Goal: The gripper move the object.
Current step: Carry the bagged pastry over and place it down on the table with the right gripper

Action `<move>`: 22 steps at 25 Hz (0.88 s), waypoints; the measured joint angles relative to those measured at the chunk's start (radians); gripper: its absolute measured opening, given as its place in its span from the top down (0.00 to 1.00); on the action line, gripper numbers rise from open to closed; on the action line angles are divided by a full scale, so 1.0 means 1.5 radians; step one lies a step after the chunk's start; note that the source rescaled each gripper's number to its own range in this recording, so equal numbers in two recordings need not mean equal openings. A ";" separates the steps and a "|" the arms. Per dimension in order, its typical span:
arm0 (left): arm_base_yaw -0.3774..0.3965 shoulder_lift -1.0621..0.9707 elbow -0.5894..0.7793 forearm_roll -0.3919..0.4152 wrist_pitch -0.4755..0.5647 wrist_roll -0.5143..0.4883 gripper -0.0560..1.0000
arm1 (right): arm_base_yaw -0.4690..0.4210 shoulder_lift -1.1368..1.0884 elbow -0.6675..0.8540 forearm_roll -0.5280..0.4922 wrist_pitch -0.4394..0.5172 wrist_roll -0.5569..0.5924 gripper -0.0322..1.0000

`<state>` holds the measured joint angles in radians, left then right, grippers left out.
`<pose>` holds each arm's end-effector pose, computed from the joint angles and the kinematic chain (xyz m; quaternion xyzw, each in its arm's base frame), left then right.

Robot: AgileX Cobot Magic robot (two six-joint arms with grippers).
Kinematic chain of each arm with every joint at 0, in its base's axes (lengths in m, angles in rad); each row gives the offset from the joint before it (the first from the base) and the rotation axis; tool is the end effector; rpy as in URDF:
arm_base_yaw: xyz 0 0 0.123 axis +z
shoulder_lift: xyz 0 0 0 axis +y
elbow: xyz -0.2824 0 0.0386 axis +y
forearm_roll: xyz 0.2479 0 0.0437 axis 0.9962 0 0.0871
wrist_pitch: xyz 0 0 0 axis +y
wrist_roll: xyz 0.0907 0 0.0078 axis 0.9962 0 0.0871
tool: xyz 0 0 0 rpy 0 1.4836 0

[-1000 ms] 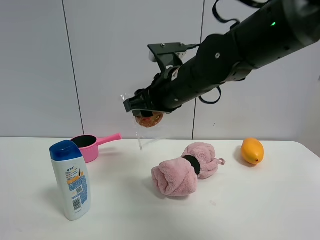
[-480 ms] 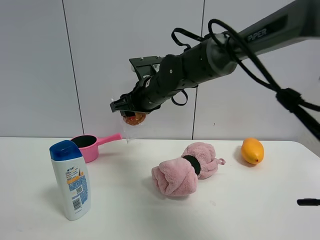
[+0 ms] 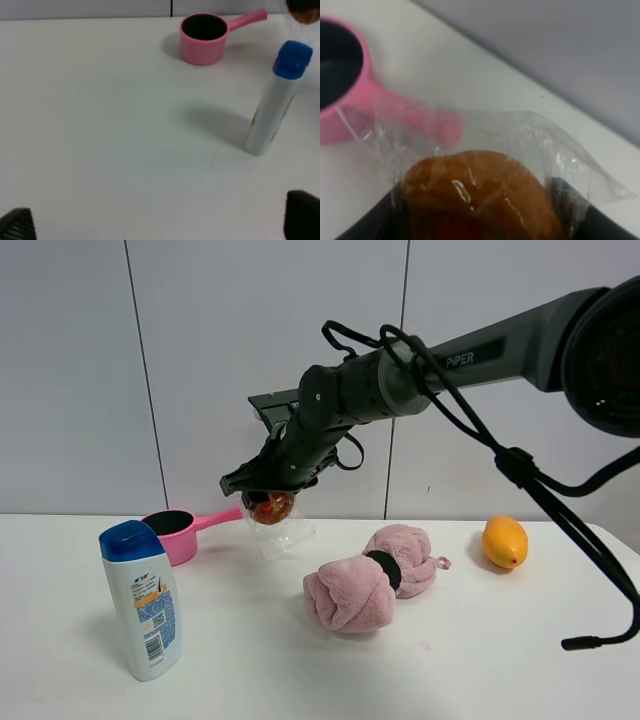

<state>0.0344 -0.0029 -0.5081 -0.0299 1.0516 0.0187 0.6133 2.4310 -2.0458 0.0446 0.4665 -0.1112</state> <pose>-0.0058 -0.0026 0.2802 -0.0061 0.8478 -0.0009 0.5302 0.4495 0.3186 0.1622 -0.3124 0.8650 0.1139 0.3757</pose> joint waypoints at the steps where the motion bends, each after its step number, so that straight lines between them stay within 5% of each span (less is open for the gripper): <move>1: 0.000 0.000 0.000 0.000 0.000 0.000 0.00 | 0.000 0.006 0.000 -0.001 0.008 0.000 0.97; 22: 0.000 0.000 0.000 0.000 0.000 0.000 0.00 | 0.000 0.050 -0.001 -0.030 -0.001 0.030 0.97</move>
<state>0.0344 -0.0029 -0.5081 -0.0299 1.0516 0.0187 0.6133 2.5058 -2.0470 0.0000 0.4654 -0.0663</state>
